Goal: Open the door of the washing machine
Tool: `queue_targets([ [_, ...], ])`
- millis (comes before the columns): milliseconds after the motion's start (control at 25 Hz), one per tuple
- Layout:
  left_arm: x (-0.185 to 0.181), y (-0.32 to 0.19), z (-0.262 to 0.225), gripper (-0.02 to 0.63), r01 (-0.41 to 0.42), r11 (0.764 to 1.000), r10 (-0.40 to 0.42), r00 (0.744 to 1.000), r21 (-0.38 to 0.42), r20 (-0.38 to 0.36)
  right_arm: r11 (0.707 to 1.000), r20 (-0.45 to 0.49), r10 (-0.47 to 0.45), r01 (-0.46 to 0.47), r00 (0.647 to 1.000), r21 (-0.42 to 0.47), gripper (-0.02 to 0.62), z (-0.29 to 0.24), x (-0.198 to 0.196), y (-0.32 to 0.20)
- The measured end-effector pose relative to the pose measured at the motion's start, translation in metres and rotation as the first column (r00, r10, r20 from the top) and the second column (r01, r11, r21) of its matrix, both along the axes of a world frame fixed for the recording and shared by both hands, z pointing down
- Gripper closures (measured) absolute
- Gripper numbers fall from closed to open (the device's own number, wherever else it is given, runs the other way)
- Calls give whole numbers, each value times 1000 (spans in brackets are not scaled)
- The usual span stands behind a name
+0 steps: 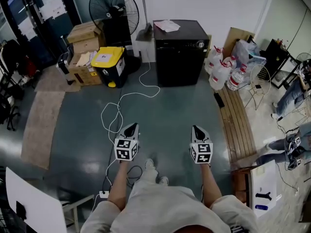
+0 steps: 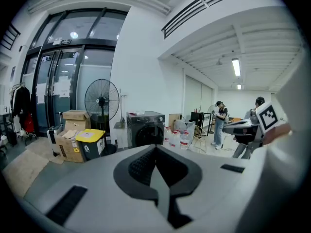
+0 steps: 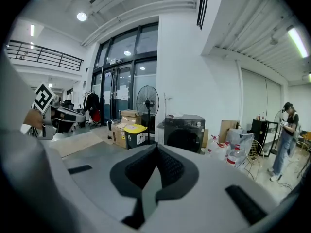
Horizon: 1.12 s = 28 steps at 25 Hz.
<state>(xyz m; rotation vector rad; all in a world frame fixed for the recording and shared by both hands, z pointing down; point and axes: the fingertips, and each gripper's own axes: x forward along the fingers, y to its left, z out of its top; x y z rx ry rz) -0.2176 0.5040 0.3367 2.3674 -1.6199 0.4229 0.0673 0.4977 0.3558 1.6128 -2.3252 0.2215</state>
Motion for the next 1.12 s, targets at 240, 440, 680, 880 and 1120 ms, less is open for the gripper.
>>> queue_targets([
  [240, 4, -40, 11, 598, -13, 1000, 13, 1000, -5, -12, 1000, -1, 9, -9, 1000, -8, 597, 9, 0, -36],
  [440, 5, -93, 21, 598, -29, 1000, 29, 999, -10, -25, 1000, -9, 26, -26, 1000, -10, 597, 15, -1, -88],
  [680, -8, -177, 19, 598, -55, 998, 54, 998, -20, -34, 999, -18, 50, -51, 999, -14, 597, 9, -15, -164],
  [880, -24, -249, 8, 598, -77, 997, 76, 996, -12, -37, 997, -21, 70, -70, 997, -12, 597, -1, -31, -228],
  [1120, -42, -320, 2, 598, -99, 995, 99, 994, -6, -38, 996, -27, 86, -86, 996, -10, 597, -5, -52, -296],
])
